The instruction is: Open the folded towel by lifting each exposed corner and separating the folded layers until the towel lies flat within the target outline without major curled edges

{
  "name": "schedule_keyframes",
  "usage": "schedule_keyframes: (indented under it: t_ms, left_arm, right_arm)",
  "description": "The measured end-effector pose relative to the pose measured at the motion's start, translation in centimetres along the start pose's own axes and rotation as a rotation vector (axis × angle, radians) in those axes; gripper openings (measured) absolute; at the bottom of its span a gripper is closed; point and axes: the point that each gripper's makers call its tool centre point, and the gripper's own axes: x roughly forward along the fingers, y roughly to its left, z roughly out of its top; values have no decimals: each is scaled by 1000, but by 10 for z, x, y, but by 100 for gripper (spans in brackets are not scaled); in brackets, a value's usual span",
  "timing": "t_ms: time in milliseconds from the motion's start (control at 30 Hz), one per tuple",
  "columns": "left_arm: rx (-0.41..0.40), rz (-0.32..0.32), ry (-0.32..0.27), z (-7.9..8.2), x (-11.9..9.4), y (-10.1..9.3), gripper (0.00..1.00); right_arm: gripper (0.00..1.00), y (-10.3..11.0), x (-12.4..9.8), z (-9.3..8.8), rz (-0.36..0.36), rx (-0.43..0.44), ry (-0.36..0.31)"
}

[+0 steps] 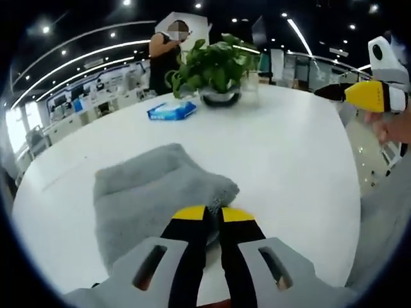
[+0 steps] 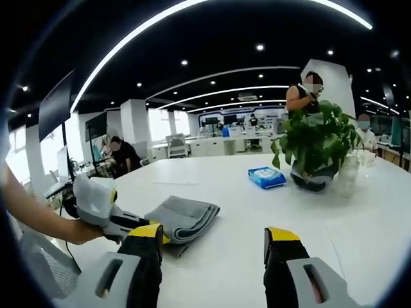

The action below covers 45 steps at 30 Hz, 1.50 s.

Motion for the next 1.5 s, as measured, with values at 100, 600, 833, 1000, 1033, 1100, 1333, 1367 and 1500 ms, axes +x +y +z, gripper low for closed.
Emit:
schedule_keyframes:
  t_ms: [100,600,833,1000,1033,1100,1333,1367,1500]
  left_arm:
    - [-34,4,-18,7,-6,-1,5]
    - [-184,55,-134,44,-36,4,4]
    - [-214,93,-178,55,-55,17,4]
    - [-257,130,-219,63,-69,34,4]
    - [-265,138,-227,64,-72,37,4]
    - [-273,151,-236,66,-77,44,4]
    - [-330,183,-282,73,-90,58,4]
    - [-335,190,-289,74,-93,60,4]
    - [-370,221,-325,76,-104,74,4]
  right_arm:
    - [63,0,0,0,-1,-4,2]
    - [63,4,0,1,16,-17,-3]
    - [62,6,0,0,24,-27,4]
    - [62,9,1,-1,36,-35,12]
    - [62,10,1,-2,38,-39,14]
    - [62,12,2,-2,43,-47,19]
    - [62,16,3,-5,52,-74,34]
    - [62,16,3,-6,52,-77,37]
    - [62,17,4,-10,51,-93,60]
